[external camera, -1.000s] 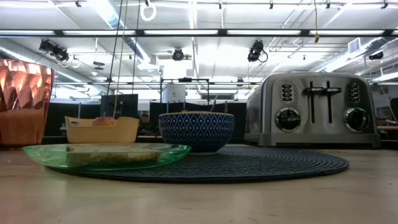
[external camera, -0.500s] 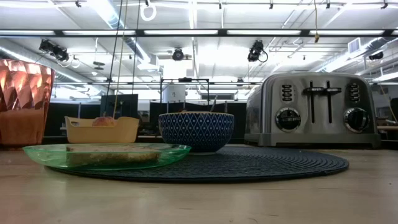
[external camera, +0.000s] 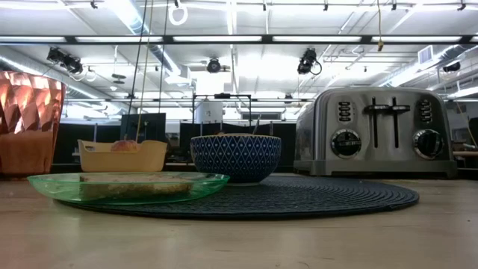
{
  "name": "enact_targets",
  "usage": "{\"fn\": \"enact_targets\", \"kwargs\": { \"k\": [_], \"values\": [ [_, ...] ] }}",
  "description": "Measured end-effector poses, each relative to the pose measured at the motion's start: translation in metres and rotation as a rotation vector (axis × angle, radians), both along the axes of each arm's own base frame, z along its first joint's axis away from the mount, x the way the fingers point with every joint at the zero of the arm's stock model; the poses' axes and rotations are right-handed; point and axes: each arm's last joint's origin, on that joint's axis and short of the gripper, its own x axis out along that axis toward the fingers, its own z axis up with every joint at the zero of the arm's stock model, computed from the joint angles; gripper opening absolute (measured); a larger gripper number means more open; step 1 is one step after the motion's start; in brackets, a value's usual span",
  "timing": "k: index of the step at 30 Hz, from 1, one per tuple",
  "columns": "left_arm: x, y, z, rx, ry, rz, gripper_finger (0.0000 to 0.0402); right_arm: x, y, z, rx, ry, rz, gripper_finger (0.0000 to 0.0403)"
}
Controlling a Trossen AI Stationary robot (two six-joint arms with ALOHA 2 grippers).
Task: Arrange a breakfast setting
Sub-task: Pour the cereal in the yellow bowl on the dark blue table mat
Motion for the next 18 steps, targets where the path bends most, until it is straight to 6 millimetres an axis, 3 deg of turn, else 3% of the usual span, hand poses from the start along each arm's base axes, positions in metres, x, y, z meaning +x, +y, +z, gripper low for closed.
{"fn": "enact_targets", "kwargs": {
  "k": [8, 13, 18],
  "values": [
    [0.0000, -0.0008, 0.0004, 0.012, -0.006, -0.026, 0.0003, 0.0014, -0.0050, 0.0008, 0.011, -0.008, 0.045, 0.0215],
    [0.0000, -0.0008, 0.0005, 0.013, -0.007, -0.028, 0.0006, 0.0015, -0.0052, 0.0009, 0.005, -0.009, 0.045, 0.0211],
    [0.0001, -0.0011, -0.0008, 0.024, 0.013, -0.033, 0.0060, 0.0015, -0.0053, 0.0009, -0.012, -0.008, 0.044, 0.0212]
  ]
}}
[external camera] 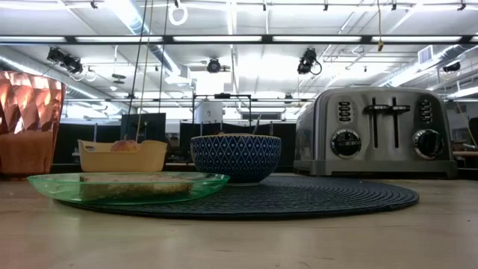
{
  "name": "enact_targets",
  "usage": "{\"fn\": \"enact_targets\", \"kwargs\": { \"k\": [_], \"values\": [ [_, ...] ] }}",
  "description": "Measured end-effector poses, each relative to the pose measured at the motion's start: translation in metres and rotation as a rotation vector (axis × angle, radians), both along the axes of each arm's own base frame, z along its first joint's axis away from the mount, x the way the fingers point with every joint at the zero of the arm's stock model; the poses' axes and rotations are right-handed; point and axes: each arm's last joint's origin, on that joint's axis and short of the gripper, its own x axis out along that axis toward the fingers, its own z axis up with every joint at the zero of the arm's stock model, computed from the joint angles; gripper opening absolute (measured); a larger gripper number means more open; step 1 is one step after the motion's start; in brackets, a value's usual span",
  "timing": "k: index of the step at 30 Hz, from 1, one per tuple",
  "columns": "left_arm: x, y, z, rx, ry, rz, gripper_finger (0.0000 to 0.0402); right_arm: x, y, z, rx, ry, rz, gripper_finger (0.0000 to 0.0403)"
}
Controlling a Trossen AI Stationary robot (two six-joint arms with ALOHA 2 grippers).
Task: Arrange a breakfast setting
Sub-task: Pour the cereal in the yellow bowl on the dark blue table mat
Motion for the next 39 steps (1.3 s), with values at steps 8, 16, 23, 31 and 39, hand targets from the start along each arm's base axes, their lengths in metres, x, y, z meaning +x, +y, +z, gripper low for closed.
{"fn": "enact_targets", "kwargs": {
  "k": [8, 16, 23, 31, 39],
  "values": [
    [-0.005, 0.002, -0.007, -0.055, 0.075, -0.046, 0.0193, -0.002, 0.000, 0.003, -0.032, -0.026, 0.000, 0.0211],
    [-0.002, -0.001, -0.015, -0.058, 0.144, -0.110, 0.0293, -0.010, -0.002, 0.011, -0.072, -0.063, -0.010, 0.0211],
    [-0.002, -0.001, -0.016, -0.064, 0.152, -0.124, 0.0311, -0.014, -0.003, 0.015, -0.077, -0.079, -0.025, 0.0211],
    [-0.003, 0.001, -0.020, -0.005, 0.213, -0.037, 0.0312, -0.016, -0.002, 0.018, -0.074, -0.104, -0.020, 0.0210],
    [0.003, 0.001, -0.023, 0.008, 0.231, -0.013, 0.0312, -0.020, 0.003, 0.022, -0.111, -0.127, -0.045, 0.0210]
  ]
}}
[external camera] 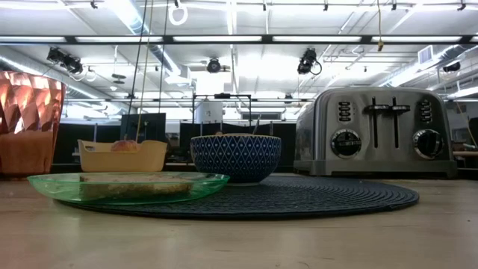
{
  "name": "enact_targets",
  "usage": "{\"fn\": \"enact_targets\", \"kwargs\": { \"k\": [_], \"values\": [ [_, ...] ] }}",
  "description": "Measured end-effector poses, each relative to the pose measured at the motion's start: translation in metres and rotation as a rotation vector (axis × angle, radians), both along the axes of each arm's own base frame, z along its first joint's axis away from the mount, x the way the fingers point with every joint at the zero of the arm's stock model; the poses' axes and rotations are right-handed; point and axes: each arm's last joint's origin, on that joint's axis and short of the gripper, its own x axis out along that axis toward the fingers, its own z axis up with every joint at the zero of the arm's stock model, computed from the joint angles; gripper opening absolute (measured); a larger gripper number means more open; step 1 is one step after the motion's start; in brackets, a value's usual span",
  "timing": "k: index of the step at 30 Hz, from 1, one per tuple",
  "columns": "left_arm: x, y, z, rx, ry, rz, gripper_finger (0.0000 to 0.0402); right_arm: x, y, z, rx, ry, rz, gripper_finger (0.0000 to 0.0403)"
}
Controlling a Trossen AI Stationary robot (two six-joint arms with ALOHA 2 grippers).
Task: Arrange a breakfast setting
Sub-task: Pour the cereal in the yellow bowl on the dark blue table mat
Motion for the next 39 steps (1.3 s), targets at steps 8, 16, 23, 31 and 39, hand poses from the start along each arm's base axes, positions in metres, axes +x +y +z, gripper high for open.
{"fn": "enact_targets", "kwargs": {
  "k": [8, 16, 23, 31, 39],
  "values": [
    [0.009, -0.004, -0.004, 0.010, 0.021, -0.004, 0.0312, 0.000, 0.000, 0.004, -0.021, -0.035, -0.007, 0.0210],
    [0.001, -0.001, 0.000, 0.010, -0.002, -0.010, 0.0313, 0.002, 0.000, 0.002, 0.007, -0.030, -0.007, 0.0210],
    [0.001, 0.000, -0.003, 0.007, 0.021, 0.001, 0.0314, 0.005, 0.000, -0.002, 0.016, 0.000, -0.006, 0.0210],
    [0.001, 0.000, 0.003, -0.064, -0.050, -0.006, 0.0288, 0.019, 0.003, -0.025, 0.022, 0.085, 0.000, 0.0210],
    [-0.003, 0.002, 0.006, -0.073, -0.071, -0.001, 0.0201, 0.019, 0.003, -0.022, 0.045, 0.038, -0.005, 0.0210]
  ]
}}
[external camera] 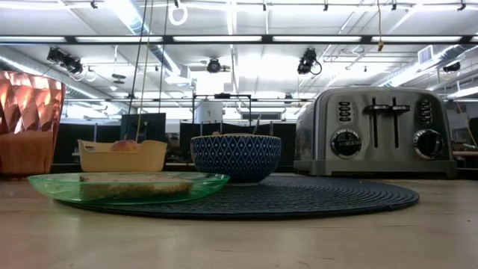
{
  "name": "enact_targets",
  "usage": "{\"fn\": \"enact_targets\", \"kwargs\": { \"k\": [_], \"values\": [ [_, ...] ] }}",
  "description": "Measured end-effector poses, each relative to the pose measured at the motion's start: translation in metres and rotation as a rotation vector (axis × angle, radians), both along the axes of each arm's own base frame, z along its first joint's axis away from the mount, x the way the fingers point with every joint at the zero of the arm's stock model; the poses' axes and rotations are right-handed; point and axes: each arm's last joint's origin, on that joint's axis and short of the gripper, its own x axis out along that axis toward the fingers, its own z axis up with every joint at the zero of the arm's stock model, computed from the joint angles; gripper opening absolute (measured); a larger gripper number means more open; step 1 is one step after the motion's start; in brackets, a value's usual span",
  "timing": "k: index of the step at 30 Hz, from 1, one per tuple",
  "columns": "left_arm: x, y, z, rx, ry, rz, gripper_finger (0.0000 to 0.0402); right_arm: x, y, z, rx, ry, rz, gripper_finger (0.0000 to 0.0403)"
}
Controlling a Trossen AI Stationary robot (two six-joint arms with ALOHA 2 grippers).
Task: Arrange a breakfast setting
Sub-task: Pour the cereal in the yellow bowl on the dark blue table mat
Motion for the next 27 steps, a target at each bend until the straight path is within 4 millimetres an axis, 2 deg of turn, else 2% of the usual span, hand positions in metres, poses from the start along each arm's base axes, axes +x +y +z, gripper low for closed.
{"fn": "enact_targets", "kwargs": {
  "k": [12, 19, 27],
  "values": [
    [0.0005, -0.0005, 0.0002, 0.027, 0.001, 0.001, 0.0021, 0.0001, -0.0002, 0.0003, 0.011, -0.006, 0.003, 0.0210],
    [0.0004, -0.0003, 0.0011, 0.046, -0.002, 0.011, 0.0010, -0.0003, -0.0003, 0.0007, 0.014, -0.008, 0.007, 0.0216],
    [-0.0013, 0.0011, 0.0048, 0.063, -0.031, 0.043, 0.0005, -0.0022, -0.0013, 0.0046, 0.015, -0.038, 0.000, 0.0258]
  ]
}}
